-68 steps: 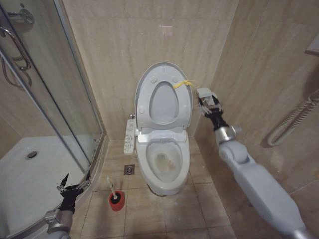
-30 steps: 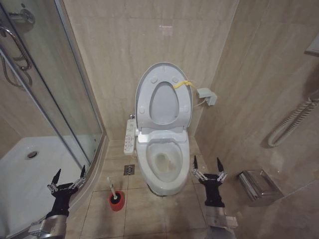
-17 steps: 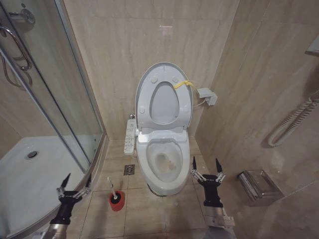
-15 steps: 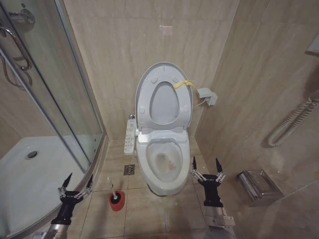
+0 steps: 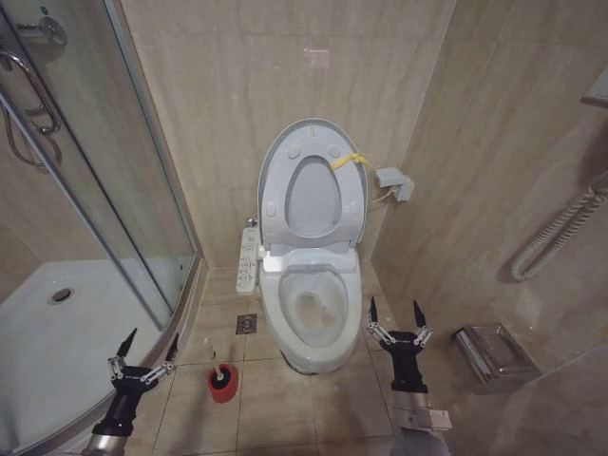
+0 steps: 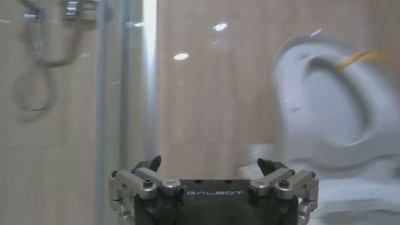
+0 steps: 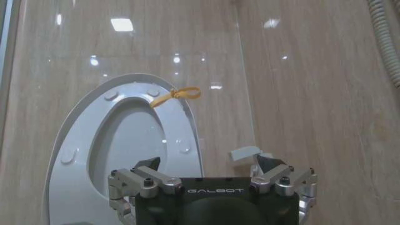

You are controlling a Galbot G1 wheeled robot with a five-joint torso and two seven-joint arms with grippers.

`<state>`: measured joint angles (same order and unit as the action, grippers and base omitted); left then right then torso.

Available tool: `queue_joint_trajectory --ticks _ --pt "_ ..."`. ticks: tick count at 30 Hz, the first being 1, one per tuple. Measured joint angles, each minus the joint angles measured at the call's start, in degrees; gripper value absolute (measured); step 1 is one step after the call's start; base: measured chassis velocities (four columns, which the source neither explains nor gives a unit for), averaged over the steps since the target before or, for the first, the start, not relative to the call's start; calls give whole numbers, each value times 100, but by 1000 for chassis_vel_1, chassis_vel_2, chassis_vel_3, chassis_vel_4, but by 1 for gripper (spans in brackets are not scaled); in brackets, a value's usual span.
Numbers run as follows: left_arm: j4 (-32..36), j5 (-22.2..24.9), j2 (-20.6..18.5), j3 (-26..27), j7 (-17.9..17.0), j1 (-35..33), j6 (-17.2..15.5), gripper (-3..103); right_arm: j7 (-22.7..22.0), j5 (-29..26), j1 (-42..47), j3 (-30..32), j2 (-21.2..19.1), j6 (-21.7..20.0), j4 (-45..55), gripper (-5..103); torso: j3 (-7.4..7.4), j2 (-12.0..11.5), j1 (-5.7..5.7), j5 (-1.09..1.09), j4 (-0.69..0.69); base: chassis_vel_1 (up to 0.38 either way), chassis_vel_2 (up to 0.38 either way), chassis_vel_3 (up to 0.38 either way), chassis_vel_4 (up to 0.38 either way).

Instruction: Open the toilet lid, clean the toilet bowl with a toilet brush, close the toilet lid, and flush.

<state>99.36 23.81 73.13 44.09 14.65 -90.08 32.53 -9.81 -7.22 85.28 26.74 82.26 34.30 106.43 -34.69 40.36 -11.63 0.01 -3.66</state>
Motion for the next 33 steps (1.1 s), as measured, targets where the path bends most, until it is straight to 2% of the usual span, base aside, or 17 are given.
queue_joint_trajectory --ticks 1,2,3,4,6,17,33 --pt "75 -205 12 -36 -470 -3 -137 100 91 -115 -27 39 -20 6 -6 100 0 0 0 0 0 0 0 0 0" --pt "121 -322 30 -71 -739 4 -223 100 167 -209 -49 64 -31 18 -16 100 0 0 0 0 0 0 0 0 0" --pt "121 -322 30 -71 -739 4 -223 100 167 -209 -49 64 -31 18 -16 100 0 0 0 0 0 0 0 0 0" --pt "147 -398 54 -116 -912 16 -286 100 216 -280 -74 85 -35 28 -30 100 0 0 0 0 0 0 0 0 0" --pt "151 -481 114 -199 -1043 66 -336 100 285 -374 -108 106 -38 54 -67 100 0 0 0 -1 0 0 0 0 0" --pt "211 -392 145 -235 -898 115 -306 100 443 -475 -153 71 -20 188 -195 100 0 0 1 -1 -1 0 0 0 0" --pt "245 -250 135 -50 -707 -32 -165 100 281 -318 -285 71 25 243 -459 100 0 0 0 -2 0 -25 26 36 -34"
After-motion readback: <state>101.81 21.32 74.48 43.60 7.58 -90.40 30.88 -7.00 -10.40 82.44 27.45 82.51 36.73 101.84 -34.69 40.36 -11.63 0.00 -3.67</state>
